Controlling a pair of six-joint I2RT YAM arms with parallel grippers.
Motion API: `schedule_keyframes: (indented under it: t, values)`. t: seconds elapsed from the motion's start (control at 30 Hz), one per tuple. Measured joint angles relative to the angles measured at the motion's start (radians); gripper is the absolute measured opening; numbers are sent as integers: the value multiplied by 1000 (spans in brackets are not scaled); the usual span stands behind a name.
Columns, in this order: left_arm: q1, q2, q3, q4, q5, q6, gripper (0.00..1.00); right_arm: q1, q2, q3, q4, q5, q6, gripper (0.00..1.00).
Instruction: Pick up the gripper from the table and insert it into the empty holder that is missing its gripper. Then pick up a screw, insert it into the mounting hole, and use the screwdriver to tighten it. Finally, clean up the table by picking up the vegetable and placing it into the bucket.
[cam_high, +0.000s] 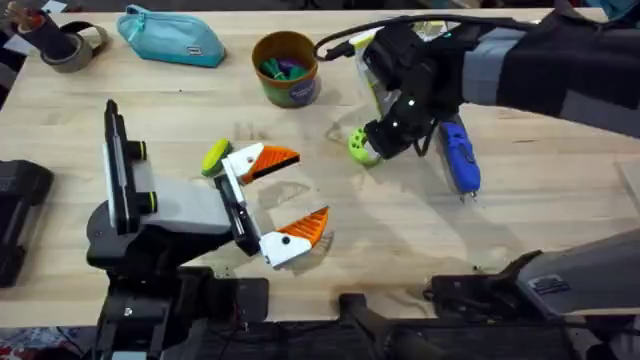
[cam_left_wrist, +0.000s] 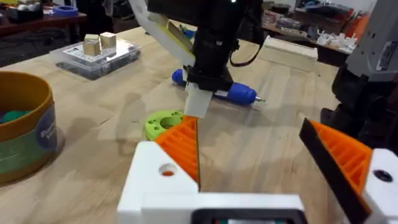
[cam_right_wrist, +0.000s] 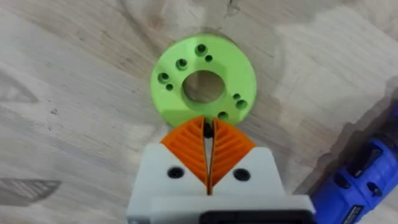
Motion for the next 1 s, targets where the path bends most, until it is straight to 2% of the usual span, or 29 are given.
schedule_keyframes:
  t: [0.2,0.37,0.67,0.87,1.0]
  values:
    - [0,0,0,0,0,0,987,0,0,0,-5,0,0,6]
    - [0,0,0,0,0,0,987,0,-11,30,-82,-4,0,6]
    - [0,0,0,0,0,0,986,0,-97,305,-295,-7,0,6]
    - [0,0,0,0,0,0,986,3,-103,487,-432,-11,0,6]
    - [0,0,0,0,0,0,987,35,-103,596,-474,-11,0,6]
